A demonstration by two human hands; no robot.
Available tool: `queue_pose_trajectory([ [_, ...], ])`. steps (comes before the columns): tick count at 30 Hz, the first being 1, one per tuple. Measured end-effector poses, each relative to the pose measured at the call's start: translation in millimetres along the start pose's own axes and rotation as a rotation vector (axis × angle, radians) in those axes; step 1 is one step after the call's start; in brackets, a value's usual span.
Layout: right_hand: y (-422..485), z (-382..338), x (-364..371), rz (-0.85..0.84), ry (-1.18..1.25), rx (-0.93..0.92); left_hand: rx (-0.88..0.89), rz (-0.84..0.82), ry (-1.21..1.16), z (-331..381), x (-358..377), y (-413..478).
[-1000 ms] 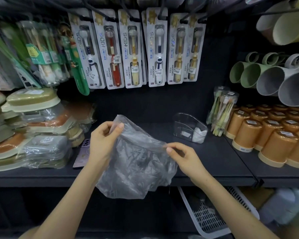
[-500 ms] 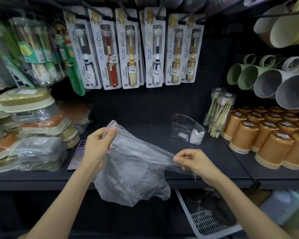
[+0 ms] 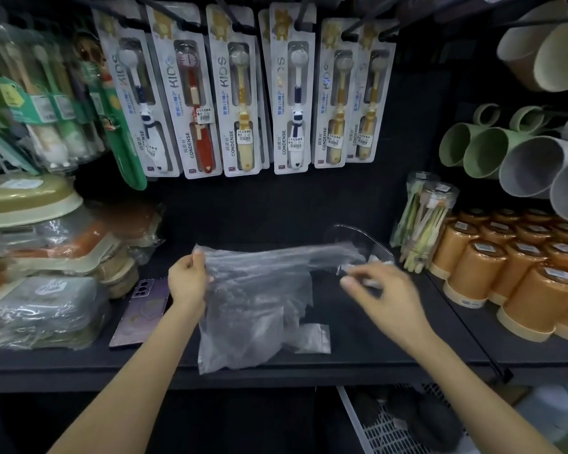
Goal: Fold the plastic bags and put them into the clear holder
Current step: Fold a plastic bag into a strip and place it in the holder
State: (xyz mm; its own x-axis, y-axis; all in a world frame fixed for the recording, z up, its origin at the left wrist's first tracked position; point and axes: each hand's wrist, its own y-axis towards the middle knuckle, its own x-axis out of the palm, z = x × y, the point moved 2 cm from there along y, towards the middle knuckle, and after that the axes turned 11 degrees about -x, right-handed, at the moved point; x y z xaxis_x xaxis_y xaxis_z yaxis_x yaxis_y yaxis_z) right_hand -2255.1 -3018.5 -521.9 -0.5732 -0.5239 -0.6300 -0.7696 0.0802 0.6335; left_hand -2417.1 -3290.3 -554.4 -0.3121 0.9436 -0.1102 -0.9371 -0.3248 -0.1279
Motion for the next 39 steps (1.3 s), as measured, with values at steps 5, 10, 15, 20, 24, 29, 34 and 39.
queue_pose_trajectory([
  [5,-24.1,3.1,56.1,-0.570,-0.144,0.080,-0.460,-0.422,-0.306,5.4,14.2,8.1],
  [10,-36.2,7.5,83.1,-0.477,-0.141,0.157,-0.548,-0.413,-0.021,-12.3,-21.8,5.4],
  [15,-46.1,13.2,89.7,-0.340,-0.115,0.207,-0.565,-0.452,0.288,-33.3,-48.5,-54.1],
  [20,-50.0,5.3,97.1,-0.235,-0.152,0.180,-0.424,-0.360,0.163,-31.3,-41.3,-75.3],
  [24,-53.8,2.9,97.6,-0.183,-0.165,0.145,-0.359,-0.295,0.168,-34.9,-31.6,-68.5],
  [29,-56.0,11.3,85.0,-0.197,-0.190,0.156,-0.383,-0.258,0.093,-39.1,-36.4,-57.8],
  [34,-56.3,33.7,55.5,-0.125,-0.051,0.334,-0.469,-0.241,0.001,-46.0,-53.1,-45.1],
  [39,-60.2,48.4,35.2,-0.099,0.130,0.454,-0.538,-0.289,0.009,-56.0,-60.0,-43.5],
])
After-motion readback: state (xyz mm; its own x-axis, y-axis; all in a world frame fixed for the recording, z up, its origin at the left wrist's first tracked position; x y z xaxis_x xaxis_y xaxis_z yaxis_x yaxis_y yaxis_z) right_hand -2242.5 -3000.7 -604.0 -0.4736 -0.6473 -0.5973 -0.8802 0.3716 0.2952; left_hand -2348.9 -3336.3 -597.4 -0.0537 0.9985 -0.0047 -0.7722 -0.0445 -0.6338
